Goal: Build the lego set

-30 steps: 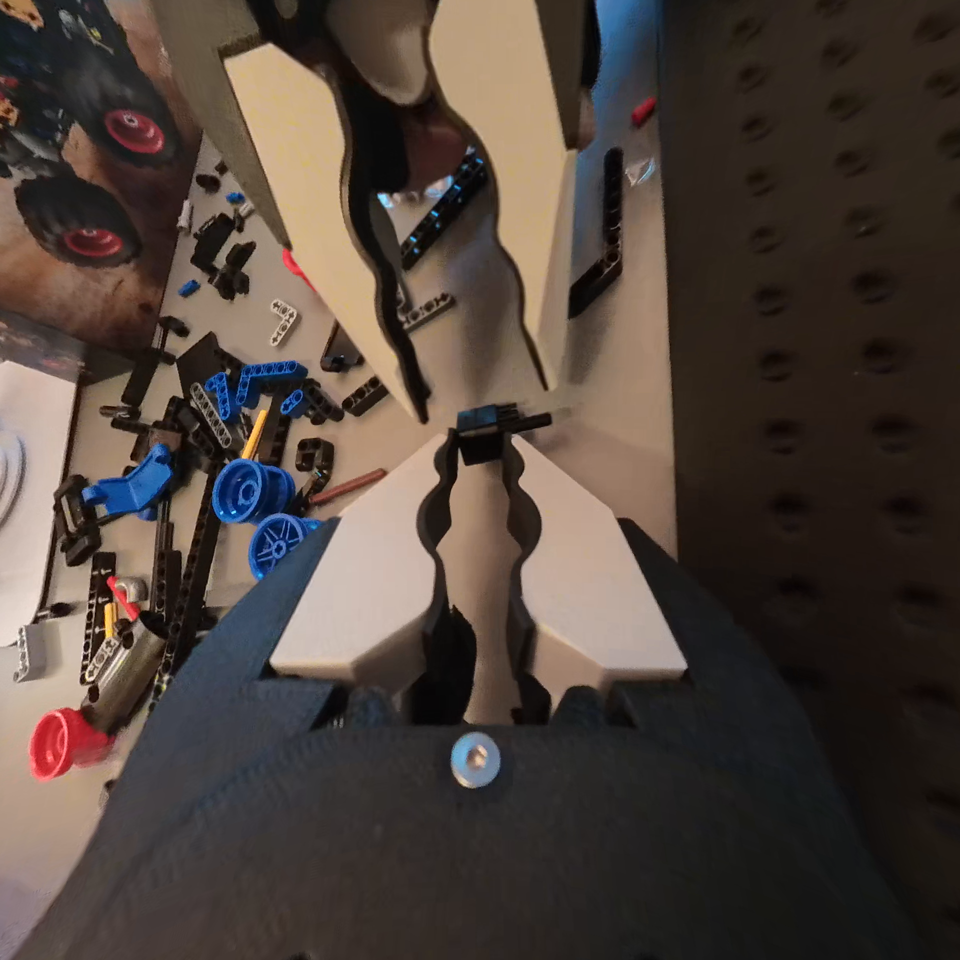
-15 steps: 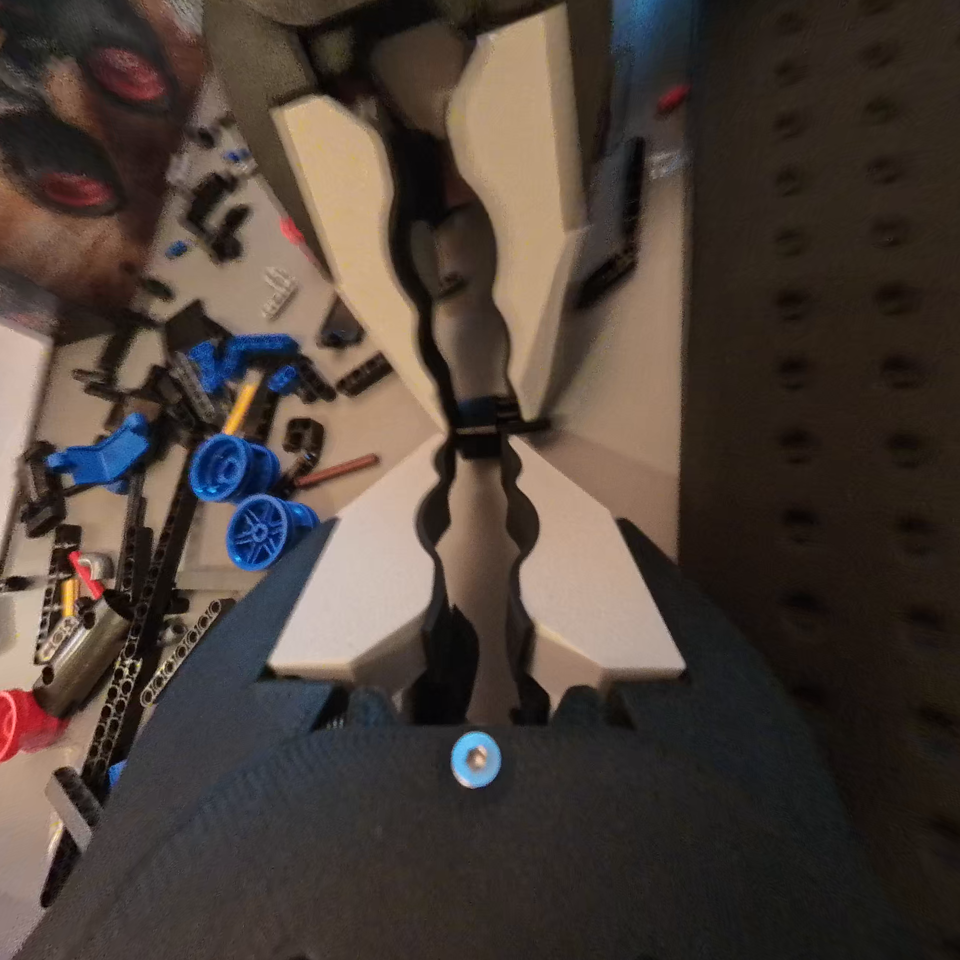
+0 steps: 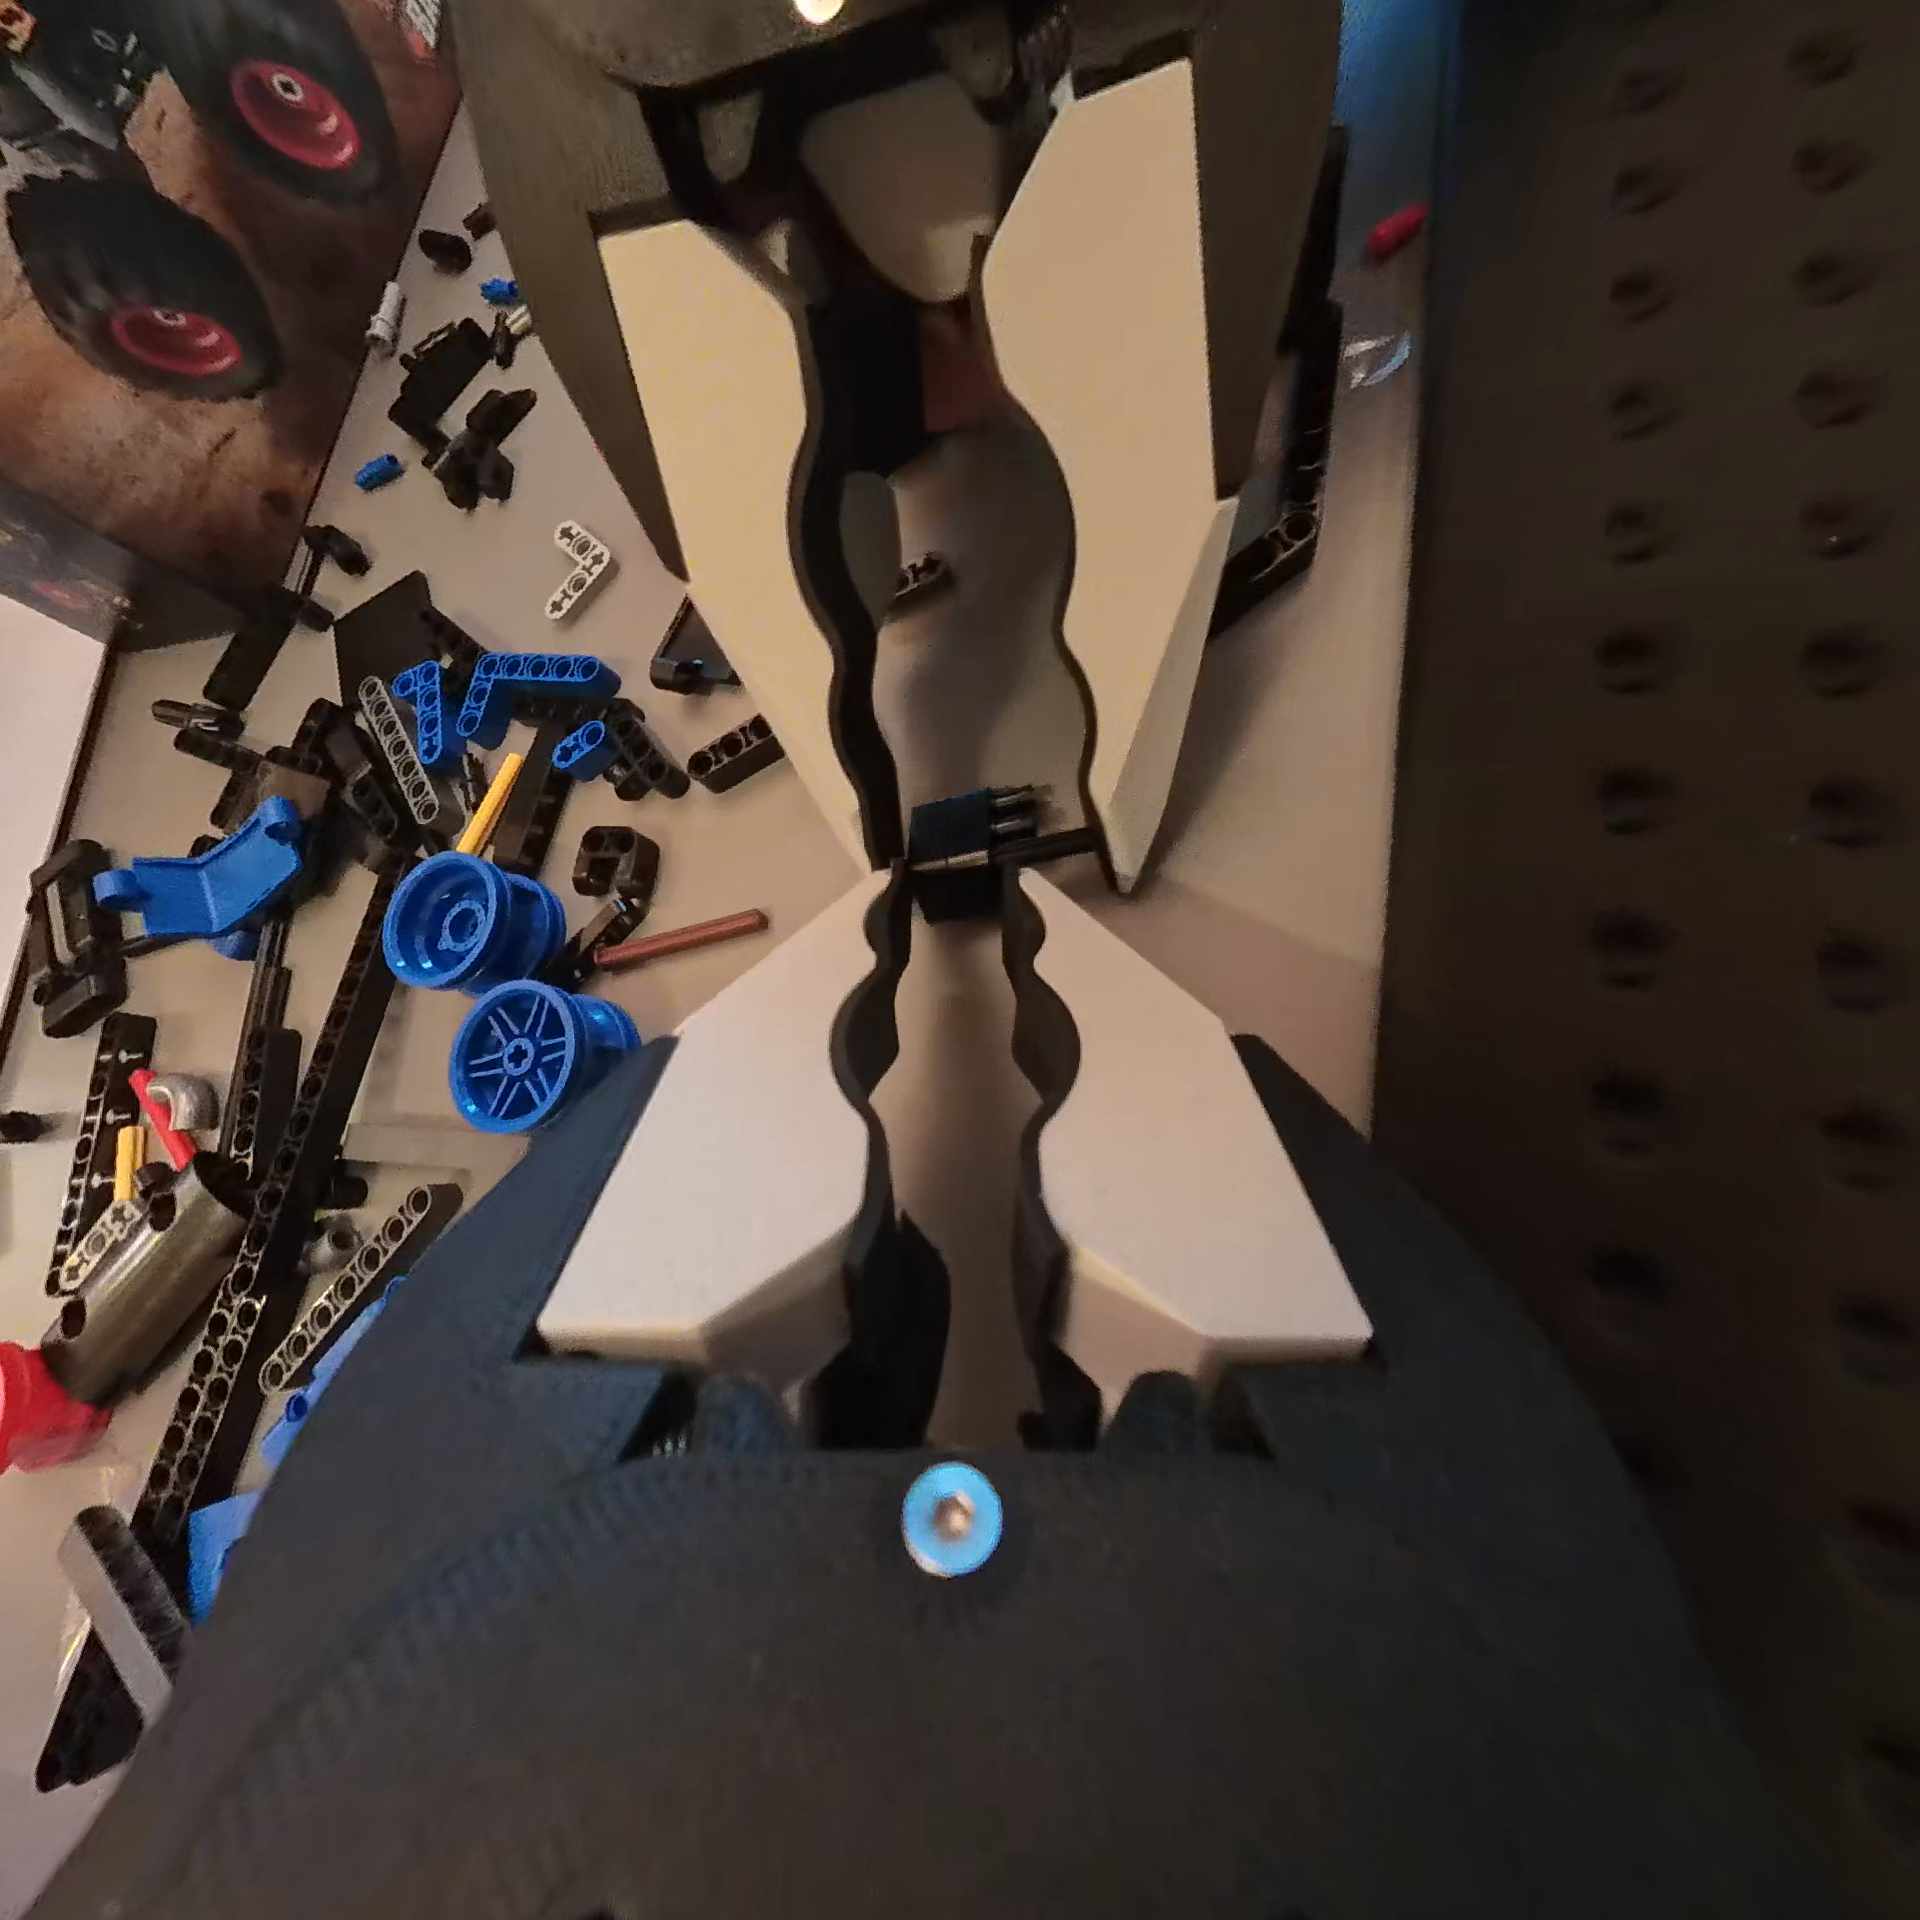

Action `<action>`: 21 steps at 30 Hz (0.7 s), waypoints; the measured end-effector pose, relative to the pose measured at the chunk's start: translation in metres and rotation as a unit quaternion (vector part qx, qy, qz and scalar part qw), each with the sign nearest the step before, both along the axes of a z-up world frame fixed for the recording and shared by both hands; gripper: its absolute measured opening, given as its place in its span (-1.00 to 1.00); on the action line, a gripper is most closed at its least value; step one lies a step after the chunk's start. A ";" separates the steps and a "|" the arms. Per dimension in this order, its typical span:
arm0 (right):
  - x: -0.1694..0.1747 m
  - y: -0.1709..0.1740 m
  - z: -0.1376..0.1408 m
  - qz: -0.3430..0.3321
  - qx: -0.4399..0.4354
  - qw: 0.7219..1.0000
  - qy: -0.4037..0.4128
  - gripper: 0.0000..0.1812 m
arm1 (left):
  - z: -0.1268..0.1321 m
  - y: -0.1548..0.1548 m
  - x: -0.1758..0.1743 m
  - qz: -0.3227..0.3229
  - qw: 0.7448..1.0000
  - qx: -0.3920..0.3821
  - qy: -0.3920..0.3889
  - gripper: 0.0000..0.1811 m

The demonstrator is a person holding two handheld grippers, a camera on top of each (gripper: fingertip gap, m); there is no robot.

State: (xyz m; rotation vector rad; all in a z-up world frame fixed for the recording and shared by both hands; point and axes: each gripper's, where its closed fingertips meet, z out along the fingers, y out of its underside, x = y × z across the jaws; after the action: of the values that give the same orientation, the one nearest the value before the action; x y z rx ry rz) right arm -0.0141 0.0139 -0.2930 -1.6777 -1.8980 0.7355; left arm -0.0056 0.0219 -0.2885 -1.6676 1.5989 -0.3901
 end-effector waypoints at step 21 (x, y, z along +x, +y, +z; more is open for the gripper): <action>-0.003 0.005 0.002 -0.011 0.013 1.000 0.009 -0.64 | 0.003 0.007 -0.007 0.025 1.000 -0.011 -0.011 -0.78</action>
State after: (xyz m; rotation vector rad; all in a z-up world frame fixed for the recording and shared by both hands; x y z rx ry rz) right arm -0.0166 0.0188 -0.2910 -1.6682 -1.8670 0.7131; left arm -0.0121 0.0292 -0.2852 -1.7107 1.5394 -0.4012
